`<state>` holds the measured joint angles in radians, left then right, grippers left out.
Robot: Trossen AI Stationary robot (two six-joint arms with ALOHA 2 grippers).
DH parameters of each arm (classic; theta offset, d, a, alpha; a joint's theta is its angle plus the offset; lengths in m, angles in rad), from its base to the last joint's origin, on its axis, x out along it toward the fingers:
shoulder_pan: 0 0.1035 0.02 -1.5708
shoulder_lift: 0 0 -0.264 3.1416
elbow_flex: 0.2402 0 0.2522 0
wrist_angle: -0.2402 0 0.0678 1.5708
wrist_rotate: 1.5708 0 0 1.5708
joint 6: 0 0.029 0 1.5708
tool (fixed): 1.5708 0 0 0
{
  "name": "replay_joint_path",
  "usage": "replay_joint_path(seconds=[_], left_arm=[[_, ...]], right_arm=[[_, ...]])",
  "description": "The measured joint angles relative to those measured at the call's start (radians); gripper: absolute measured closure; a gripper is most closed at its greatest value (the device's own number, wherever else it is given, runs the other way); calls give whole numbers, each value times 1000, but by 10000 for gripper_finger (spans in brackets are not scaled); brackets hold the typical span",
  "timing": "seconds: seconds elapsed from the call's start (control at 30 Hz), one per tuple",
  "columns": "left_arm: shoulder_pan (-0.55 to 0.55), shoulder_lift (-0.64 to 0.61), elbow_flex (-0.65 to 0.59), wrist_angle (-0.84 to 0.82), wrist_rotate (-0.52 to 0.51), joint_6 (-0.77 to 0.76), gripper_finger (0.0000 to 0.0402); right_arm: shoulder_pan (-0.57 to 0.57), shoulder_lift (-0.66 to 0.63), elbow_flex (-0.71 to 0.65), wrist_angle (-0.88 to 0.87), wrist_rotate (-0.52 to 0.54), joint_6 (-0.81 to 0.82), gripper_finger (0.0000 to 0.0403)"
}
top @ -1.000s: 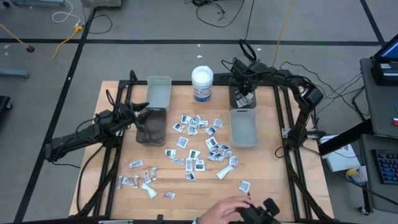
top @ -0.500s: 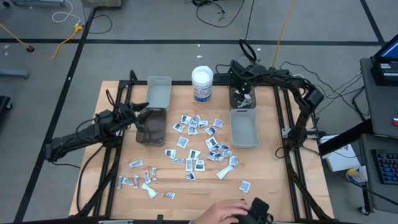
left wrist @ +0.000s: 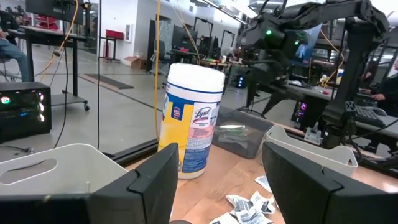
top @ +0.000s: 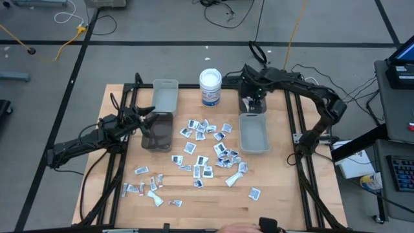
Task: Pick & Place First Aid Supplies
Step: Put the green bandage into the right black bin
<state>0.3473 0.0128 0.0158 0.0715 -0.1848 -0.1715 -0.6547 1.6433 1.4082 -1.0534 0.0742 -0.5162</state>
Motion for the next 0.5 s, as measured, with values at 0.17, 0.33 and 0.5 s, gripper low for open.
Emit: replay_joint_path(seconds=[0.17,0.33,0.5], left_arm=[[0,0,0,0,0,0,165],[0,0,0,0,0,0,165],[0,0,0,0,0,0,165]], right_arm=[[33,-34,0,-67,-32,-1,181],[122,-50,0,-76,-52,4,181],[231,-50,0,-81,-53,47,181]])
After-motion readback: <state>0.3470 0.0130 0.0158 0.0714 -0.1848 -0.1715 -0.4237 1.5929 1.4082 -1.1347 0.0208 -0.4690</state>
